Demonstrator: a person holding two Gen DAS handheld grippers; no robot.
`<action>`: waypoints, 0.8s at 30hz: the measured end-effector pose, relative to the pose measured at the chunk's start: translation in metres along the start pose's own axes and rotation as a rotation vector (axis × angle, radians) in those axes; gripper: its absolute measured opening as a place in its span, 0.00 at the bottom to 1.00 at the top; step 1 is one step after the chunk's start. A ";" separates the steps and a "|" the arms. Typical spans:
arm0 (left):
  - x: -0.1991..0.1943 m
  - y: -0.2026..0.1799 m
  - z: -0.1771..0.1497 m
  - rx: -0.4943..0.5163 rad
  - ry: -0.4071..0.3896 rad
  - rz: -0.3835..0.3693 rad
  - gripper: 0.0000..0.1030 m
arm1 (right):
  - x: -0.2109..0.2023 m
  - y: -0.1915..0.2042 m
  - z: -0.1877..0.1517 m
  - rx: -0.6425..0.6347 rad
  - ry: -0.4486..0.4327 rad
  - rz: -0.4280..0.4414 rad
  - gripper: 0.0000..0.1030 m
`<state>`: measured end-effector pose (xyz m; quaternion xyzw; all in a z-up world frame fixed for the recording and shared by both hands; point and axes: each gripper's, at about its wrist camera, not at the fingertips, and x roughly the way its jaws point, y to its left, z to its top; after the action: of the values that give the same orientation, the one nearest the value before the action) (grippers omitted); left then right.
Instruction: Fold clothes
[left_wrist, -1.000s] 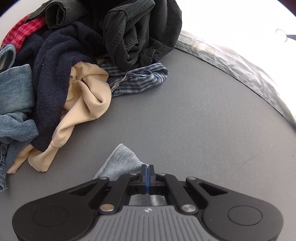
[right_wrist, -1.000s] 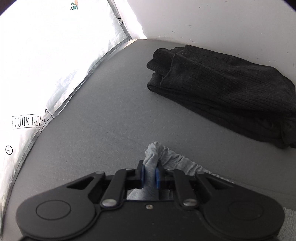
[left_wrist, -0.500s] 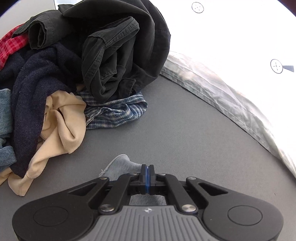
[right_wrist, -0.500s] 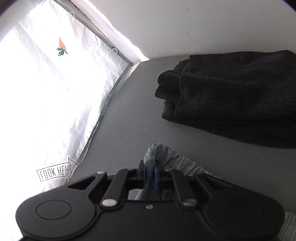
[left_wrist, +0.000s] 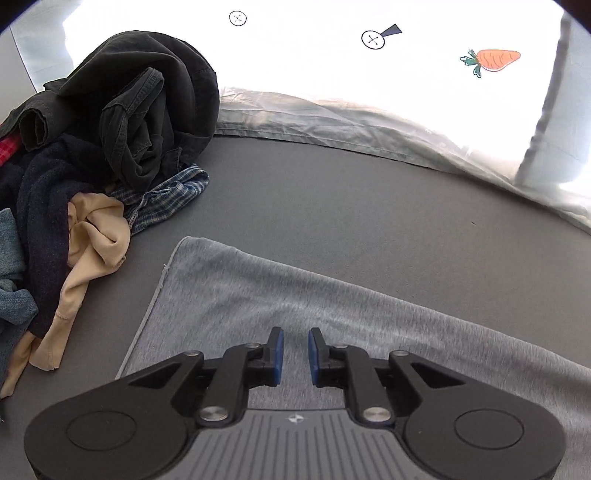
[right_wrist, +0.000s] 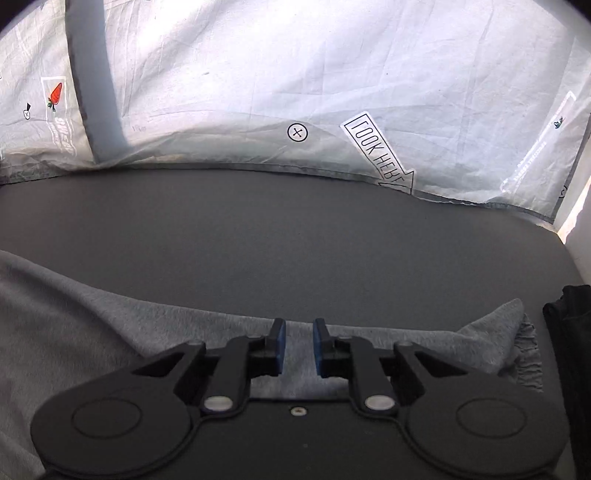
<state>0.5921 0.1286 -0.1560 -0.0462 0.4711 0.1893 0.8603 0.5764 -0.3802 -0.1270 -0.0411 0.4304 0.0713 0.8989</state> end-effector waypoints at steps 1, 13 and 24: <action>-0.003 -0.002 -0.008 -0.005 0.013 0.002 0.17 | 0.000 0.016 -0.003 -0.029 0.019 0.047 0.16; -0.015 -0.015 -0.062 0.037 0.070 0.009 0.32 | 0.079 0.025 0.009 -0.001 0.084 0.079 0.14; -0.059 -0.023 -0.089 0.079 0.101 -0.035 0.45 | -0.011 -0.046 -0.046 0.370 -0.063 -0.136 0.47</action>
<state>0.5018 0.0674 -0.1587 -0.0301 0.5202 0.1529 0.8397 0.5415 -0.4327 -0.1464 0.0981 0.4038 -0.0687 0.9070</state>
